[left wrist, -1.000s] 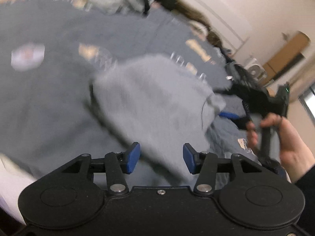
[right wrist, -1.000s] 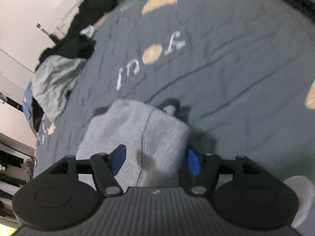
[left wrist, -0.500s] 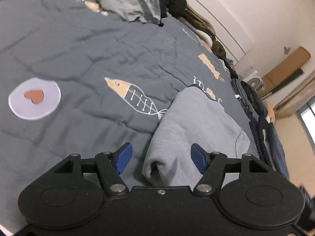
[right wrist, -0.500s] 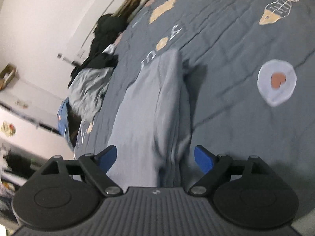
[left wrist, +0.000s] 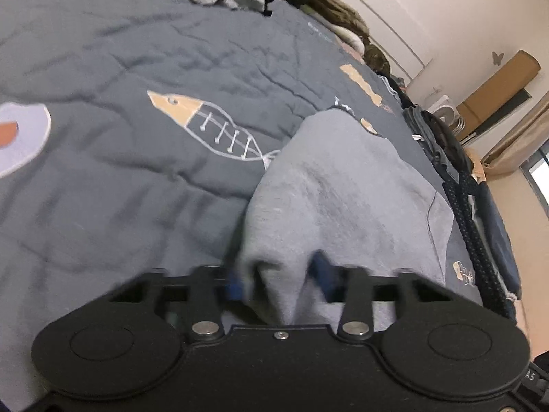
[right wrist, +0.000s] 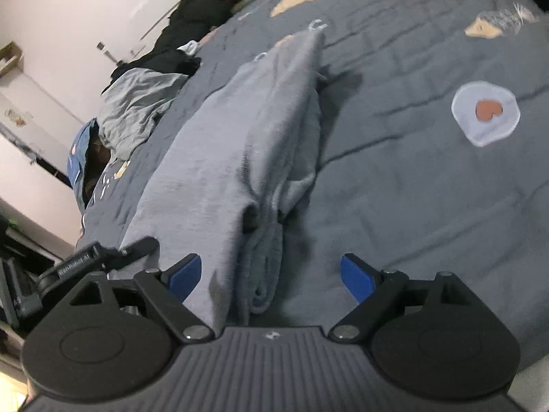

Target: Fold clothes

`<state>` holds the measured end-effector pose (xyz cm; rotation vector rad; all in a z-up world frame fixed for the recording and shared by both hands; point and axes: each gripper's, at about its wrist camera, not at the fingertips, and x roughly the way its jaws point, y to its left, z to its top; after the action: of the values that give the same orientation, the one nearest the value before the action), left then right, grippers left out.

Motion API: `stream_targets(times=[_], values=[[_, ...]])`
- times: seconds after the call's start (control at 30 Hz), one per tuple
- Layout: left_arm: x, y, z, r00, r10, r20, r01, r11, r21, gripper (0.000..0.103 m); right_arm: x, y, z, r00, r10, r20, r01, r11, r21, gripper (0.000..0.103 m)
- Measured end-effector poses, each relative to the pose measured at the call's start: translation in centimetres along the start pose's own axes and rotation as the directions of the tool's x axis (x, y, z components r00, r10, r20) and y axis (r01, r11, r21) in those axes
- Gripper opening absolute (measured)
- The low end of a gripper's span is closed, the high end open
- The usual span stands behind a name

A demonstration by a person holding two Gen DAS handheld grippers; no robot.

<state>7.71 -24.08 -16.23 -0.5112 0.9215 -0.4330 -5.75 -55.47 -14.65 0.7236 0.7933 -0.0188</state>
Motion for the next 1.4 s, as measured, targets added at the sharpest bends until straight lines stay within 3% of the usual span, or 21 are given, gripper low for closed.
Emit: stream_targets(times=[0.1, 0.17, 0.2, 0.3, 0.53, 0.7, 0.87, 0.93, 1.0, 1.2, 1.4], values=[[0.0, 0.1, 0.0, 1.0, -0.014, -0.006, 0.014, 0.999, -0.035, 0.02, 0.5, -0.2, 0.0, 1.0, 0.024, 0.016, -0.024, 1.0, 0.004, 0.084], [-0.4, 0.3, 0.0, 0.999, -0.034, 0.0, 0.034, 0.996, -0.08, 0.019, 0.8, -0.6, 0.0, 0.998, 0.057, 0.011, -0.057, 0.998, 0.039, 0.047], [-0.6, 0.5, 0.1, 0.999, -0.046, 0.003, 0.046, 0.993, -0.108, 0.018, 0.9, -0.8, 0.1, 0.997, 0.079, 0.003, -0.079, 0.995, 0.068, 0.016], [-1.3, 0.9, -0.1, 0.997, -0.07, 0.012, 0.071, 0.981, -0.183, 0.018, 1.3, -1.7, 0.2, 0.989, 0.146, -0.016, -0.142, 0.978, 0.155, 0.014], [-3.8, -1.4, -2.7, 0.999, -0.039, 0.02, 0.043, 0.966, -0.256, 0.017, -0.5, -3.7, 1.8, 0.976, 0.217, -0.032, -0.197, 0.931, 0.306, 0.013], [-4.6, -4.3, -7.4, 1.0, -0.015, 0.013, 0.018, 0.952, -0.306, 0.017, -2.7, -4.6, 4.0, 0.982, 0.176, -0.071, -0.159, 0.969, 0.19, 0.013], [-3.5, -4.7, -8.7, 0.997, 0.071, -0.041, -0.079, 0.972, -0.223, 0.036, -2.2, -4.7, 4.6, 0.991, 0.028, -0.13, -0.024, 0.999, 0.036, 0.018], [-4.4, -4.8, -8.3, 0.996, 0.084, -0.037, -0.09, 0.978, -0.187, 0.047, -1.9, -4.7, 4.3, 0.99, 0.0, -0.143, 0.003, 1.0, 0.019, 0.032], [-5.9, -5.4, -8.0, 0.996, 0.094, 0.002, -0.093, 0.987, -0.129, 0.054, -2.8, -4.1, 4.4, 0.994, -0.019, -0.108, 0.018, 1.0, -0.011, 0.039], [-9.1, -7.9, -7.7, 0.99, 0.134, 0.052, -0.138, 0.988, 0.064, 0.056, -4.5, -4.0, 4.7, 1.0, 0.006, -0.006, -0.006, 1.0, 0.03, 0.06], [-11.7, -11.2, -7.5, 0.973, 0.209, 0.093, -0.224, 0.952, 0.208, 0.056, -6.0, -2.0, 4.2, 1.0, 0.024, -0.002, -0.024, 0.994, -0.104, 0.062]])
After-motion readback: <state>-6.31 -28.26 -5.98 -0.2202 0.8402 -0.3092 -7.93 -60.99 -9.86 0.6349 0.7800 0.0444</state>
